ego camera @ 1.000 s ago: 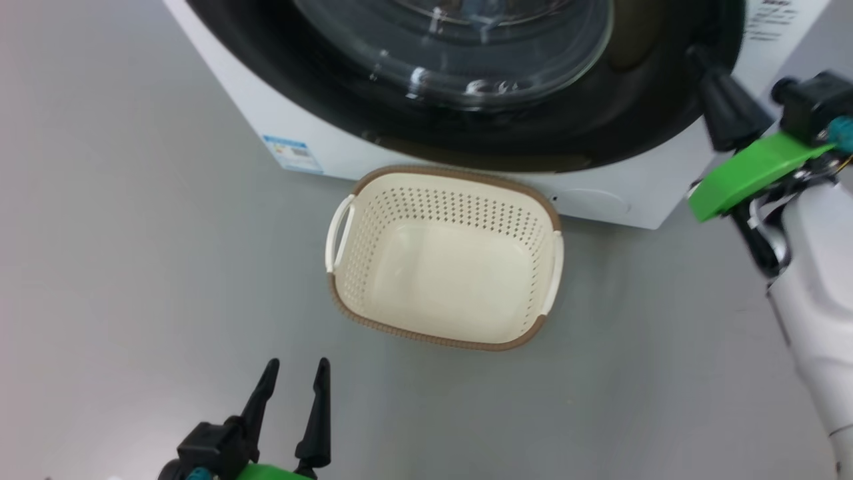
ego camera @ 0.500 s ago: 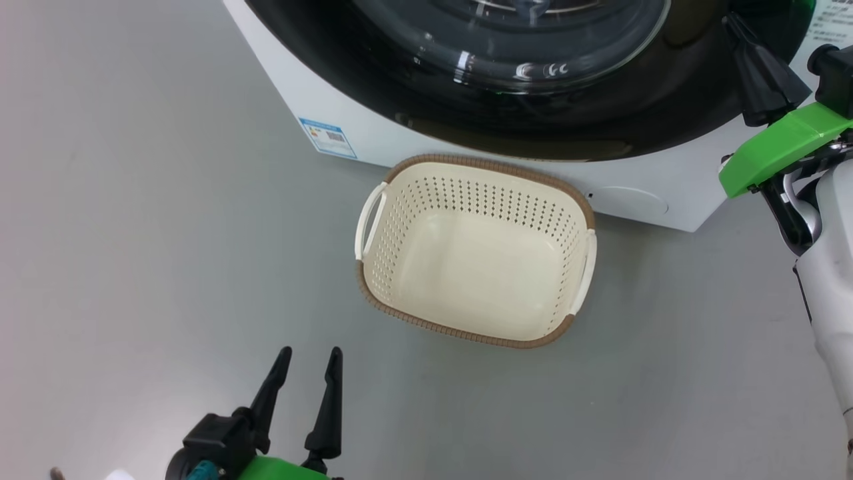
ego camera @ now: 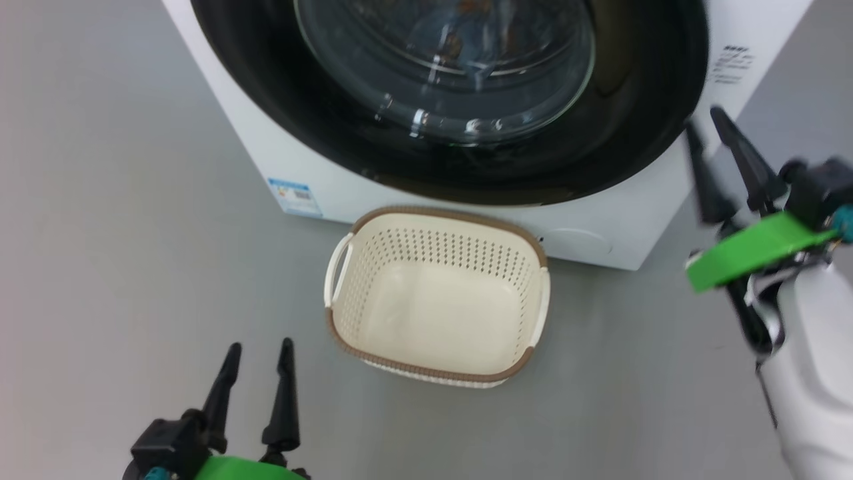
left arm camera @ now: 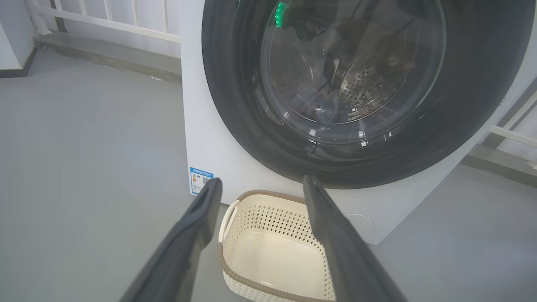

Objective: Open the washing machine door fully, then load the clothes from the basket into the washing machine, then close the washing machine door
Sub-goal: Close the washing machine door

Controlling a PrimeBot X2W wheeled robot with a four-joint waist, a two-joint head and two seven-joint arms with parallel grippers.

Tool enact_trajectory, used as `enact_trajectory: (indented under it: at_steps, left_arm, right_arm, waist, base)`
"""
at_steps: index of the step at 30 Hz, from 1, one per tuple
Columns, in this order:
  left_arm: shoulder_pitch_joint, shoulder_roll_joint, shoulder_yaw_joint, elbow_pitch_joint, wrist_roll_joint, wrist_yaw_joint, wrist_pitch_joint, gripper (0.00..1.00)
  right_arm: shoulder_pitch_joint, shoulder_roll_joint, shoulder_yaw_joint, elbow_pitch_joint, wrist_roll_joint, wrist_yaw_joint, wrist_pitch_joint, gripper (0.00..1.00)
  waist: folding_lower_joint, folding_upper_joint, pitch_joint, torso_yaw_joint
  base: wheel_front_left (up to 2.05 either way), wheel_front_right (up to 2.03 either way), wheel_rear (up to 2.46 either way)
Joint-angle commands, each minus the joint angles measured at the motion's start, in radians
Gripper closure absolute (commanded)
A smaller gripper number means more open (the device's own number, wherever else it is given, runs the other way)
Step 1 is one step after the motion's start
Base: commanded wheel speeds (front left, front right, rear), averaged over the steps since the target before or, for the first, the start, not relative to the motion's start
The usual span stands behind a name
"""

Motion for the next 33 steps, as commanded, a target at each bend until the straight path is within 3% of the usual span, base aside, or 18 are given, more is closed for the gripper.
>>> enact_trajectory:
  at_steps: [1,12,24,33]
  left_arm:
    - [0.013,0.006,0.061,-0.032,0.004,-0.004,-0.006,0.0]
    - [0.056,0.006,0.106,-0.011,0.066,-0.08,-0.006,0.0]
    - [0.074,0.006,0.106,0.051,0.118,-0.131,-0.006,0.0]
    - [0.083,0.006,0.107,0.105,0.185,-0.136,-0.006,0.0]
  right_arm:
    - [0.076,0.029,0.005,-0.073,0.017,-0.006,-0.005,0.0]
    - [0.359,0.104,-0.01,-0.205,-0.031,-0.006,-0.005,0.0]
    - [0.573,0.186,-0.131,-0.328,-0.079,-0.006,-0.005,0.0]
    - [0.675,0.228,-0.195,-0.34,-0.109,-0.006,-0.005,0.0]
  waist:
    - [0.0001,0.0,-0.084,-0.073]
    - [0.0001,0.0,-0.177,-0.187]
    - [0.0001,0.0,-0.21,-0.267]
    - [0.0001,0.0,-0.217,-0.292]
  base:
    - [0.0,0.0,0.0]
    - [0.0,0.0,0.0]
    - [0.0,0.0,0.0]
    - [0.0,0.0,0.0]
